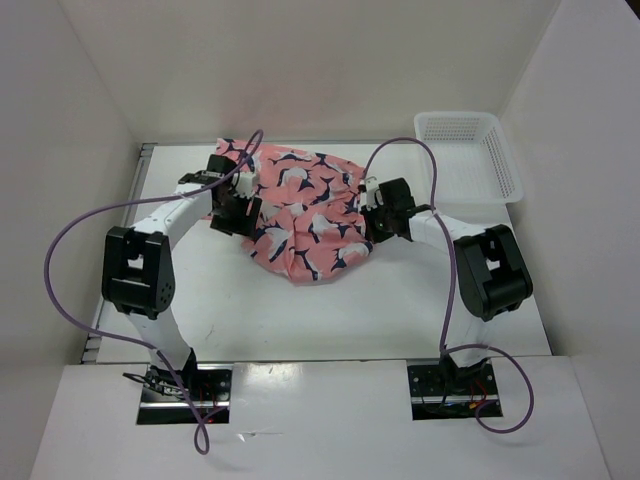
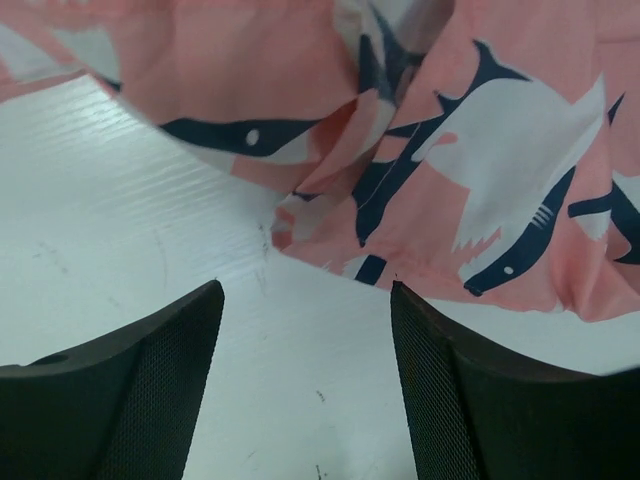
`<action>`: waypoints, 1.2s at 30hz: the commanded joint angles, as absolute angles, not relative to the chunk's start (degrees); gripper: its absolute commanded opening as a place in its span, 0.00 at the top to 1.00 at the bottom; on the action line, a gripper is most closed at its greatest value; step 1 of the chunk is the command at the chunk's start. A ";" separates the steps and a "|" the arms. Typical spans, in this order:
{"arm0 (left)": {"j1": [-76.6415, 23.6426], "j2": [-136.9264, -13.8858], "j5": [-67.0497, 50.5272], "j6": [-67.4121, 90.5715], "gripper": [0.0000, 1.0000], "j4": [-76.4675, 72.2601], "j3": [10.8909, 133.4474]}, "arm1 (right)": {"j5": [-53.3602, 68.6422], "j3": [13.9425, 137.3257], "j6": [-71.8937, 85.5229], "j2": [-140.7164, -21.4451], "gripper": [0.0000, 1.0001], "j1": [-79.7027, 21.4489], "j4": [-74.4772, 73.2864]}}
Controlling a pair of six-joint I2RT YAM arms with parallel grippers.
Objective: Fold and stack the shorts
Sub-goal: Fold the shorts
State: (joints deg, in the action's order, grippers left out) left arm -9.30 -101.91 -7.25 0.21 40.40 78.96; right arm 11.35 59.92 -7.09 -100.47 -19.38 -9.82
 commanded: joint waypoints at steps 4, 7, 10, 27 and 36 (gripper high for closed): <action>-9.58 -103.18 -12.04 0.00 0.21 32.71 77.53 | 10.72 58.19 -8.96 -97.12 1.00 -19.95 -7.47; -9.58 -103.80 -13.43 0.00 0.18 30.94 75.94 | 10.72 57.57 -8.96 -96.50 1.00 -19.95 -7.47; -9.58 -106.95 -13.37 0.00 0.18 30.41 75.94 | 10.72 56.95 -8.96 -96.50 1.00 -19.95 -7.47; -9.05 -109.69 -21.63 0.00 0.98 35.77 73.21 | 10.20 56.95 -10.19 -95.36 1.00 -19.95 -7.99; -1.32 -93.80 -6.34 0.00 1.00 51.75 70.50 | 12.91 56.95 -16.07 -89.39 1.00 -19.95 -18.34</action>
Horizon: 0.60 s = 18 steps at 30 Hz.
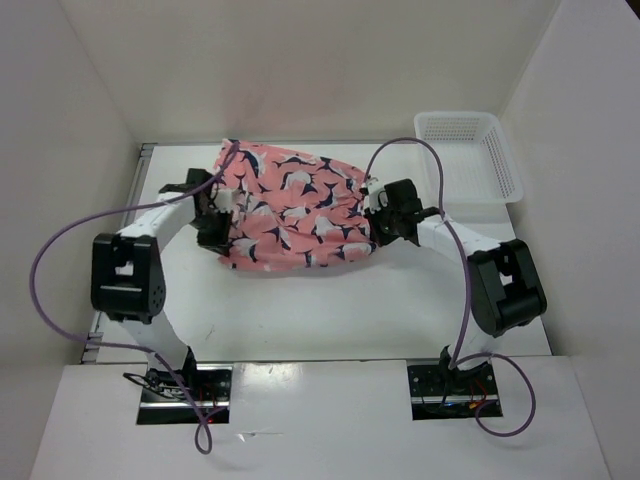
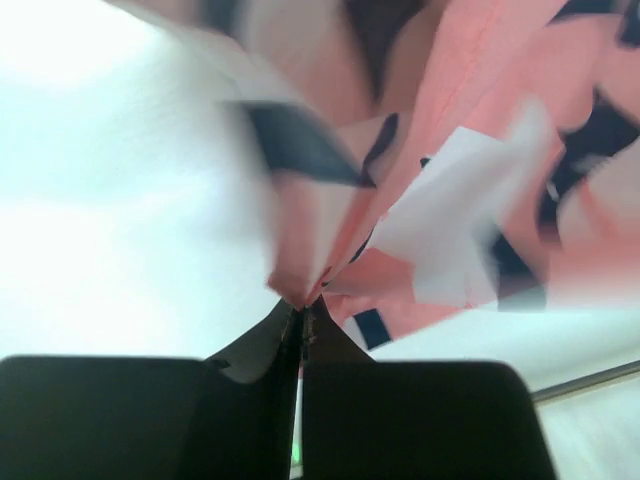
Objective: Fold and stack the shorts
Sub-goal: Fold the shorts
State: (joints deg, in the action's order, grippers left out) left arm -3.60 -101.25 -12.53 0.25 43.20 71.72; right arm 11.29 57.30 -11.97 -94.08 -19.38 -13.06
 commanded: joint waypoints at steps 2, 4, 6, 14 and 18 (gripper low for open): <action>-0.79 -88.79 -4.14 0.00 1.00 56.50 69.09 | 13.70 57.48 -17.66 -87.20 1.00 -19.95 -20.73; -0.27 -84.58 -1.59 0.00 1.00 60.44 66.38 | 14.41 57.48 -20.29 -85.79 1.00 -19.95 -24.25; 0.26 -81.23 -0.53 0.00 1.00 63.44 64.52 | 15.64 56.95 -21.70 -83.50 1.00 -19.95 -27.23; 1.49 -72.17 1.32 0.00 0.99 72.06 59.41 | 17.93 53.61 -30.93 -75.51 1.00 -21.62 -35.76; 1.49 -70.22 2.37 0.00 0.94 74.44 59.94 | 16.88 51.06 -34.10 -71.90 0.92 -24.43 -37.71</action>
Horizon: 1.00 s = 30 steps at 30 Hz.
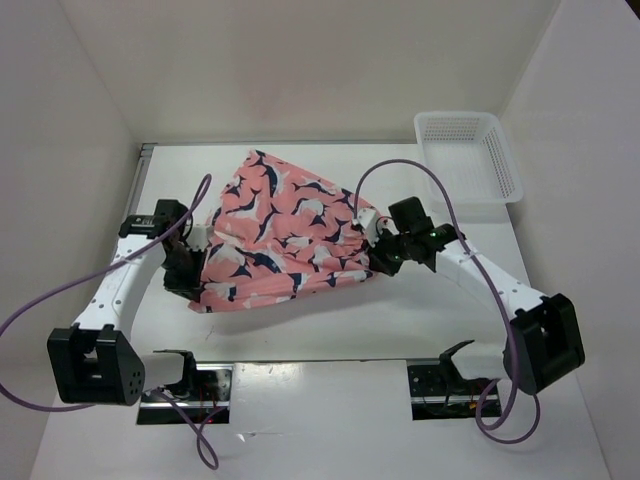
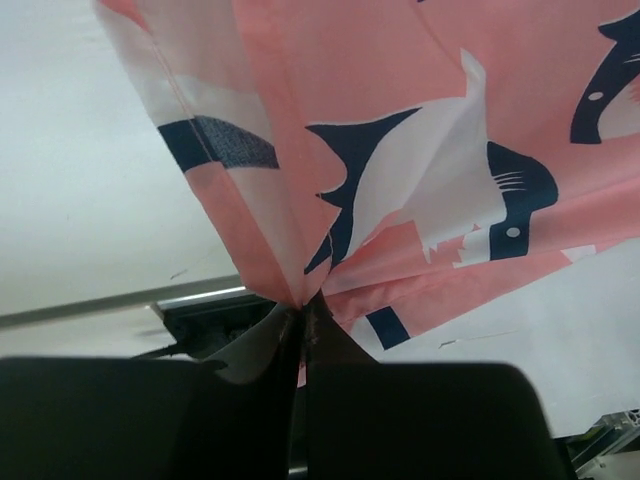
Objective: Fold and stack the shorts
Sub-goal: Fold the shorts
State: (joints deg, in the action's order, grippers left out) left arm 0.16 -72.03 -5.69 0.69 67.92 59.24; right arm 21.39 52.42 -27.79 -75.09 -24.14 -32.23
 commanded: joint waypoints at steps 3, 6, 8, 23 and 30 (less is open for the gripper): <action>1.49 -70.75 5.53 0.00 0.88 74.44 60.46 | 16.88 49.75 -35.67 -70.15 0.84 -25.05 -38.85; 1.49 -70.75 13.69 0.00 0.81 74.44 58.64 | 15.04 49.75 -39.45 -68.39 0.75 -25.05 -41.92; 1.49 -70.75 19.56 0.00 0.78 74.44 58.10 | 14.42 49.75 -41.82 -67.76 0.60 -25.05 -44.37; 0.18 -81.99 14.68 0.00 0.50 57.85 71.00 | 13.01 62.64 -23.75 -69.13 0.56 -25.05 -28.84; -0.96 -98.94 5.81 0.00 0.31 43.70 89.90 | 1.77 70.22 -10.38 -86.63 0.54 -25.05 -15.31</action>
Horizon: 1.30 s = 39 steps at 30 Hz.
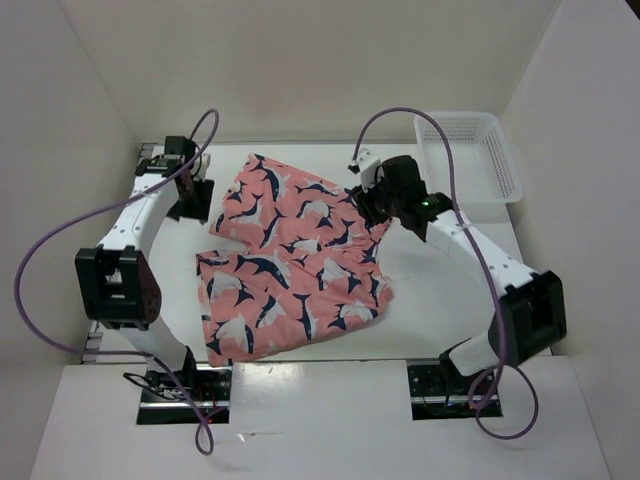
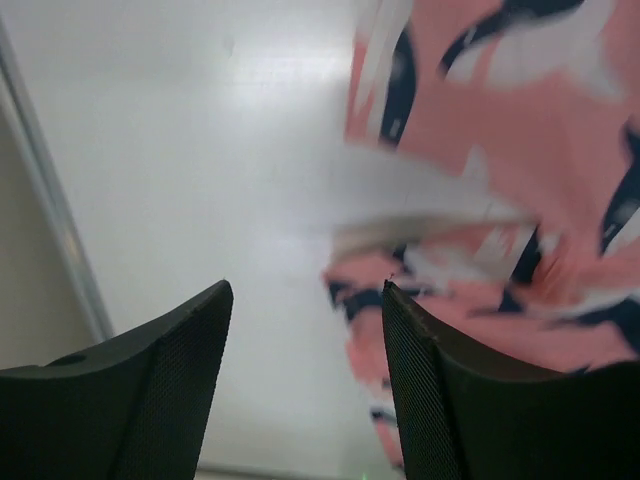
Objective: Fold and stack the shorts
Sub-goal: Fold the shorts
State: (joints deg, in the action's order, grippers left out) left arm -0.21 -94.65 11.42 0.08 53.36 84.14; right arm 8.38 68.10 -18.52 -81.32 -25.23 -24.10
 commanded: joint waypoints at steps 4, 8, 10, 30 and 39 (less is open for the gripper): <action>-3.06 -110.79 2.11 0.00 0.31 40.34 95.27 | -1.75 70.93 -9.05 -92.10 0.56 -25.05 -10.12; -4.83 -116.89 2.64 0.00 0.31 36.75 94.66 | -4.48 71.62 -8.53 -97.02 0.62 -25.05 -8.17; -5.54 -119.70 3.33 0.00 0.31 35.60 93.96 | -5.71 73.28 -8.00 -100.71 0.66 -25.05 -7.65; -1.76 -113.21 16.08 0.00 0.29 38.67 71.46 | -6.77 85.15 -3.51 -116.10 0.66 -25.05 -7.21; -2.81 -108.54 6.68 0.00 0.15 34.73 88.40 | -5.71 91.23 -6.50 -117.77 0.51 -25.05 -7.73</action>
State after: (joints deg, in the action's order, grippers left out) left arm -2.09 -110.08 9.98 0.16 37.85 80.34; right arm -4.97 87.94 -5.06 -116.44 -25.21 -10.37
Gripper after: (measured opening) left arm 0.847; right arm 0.484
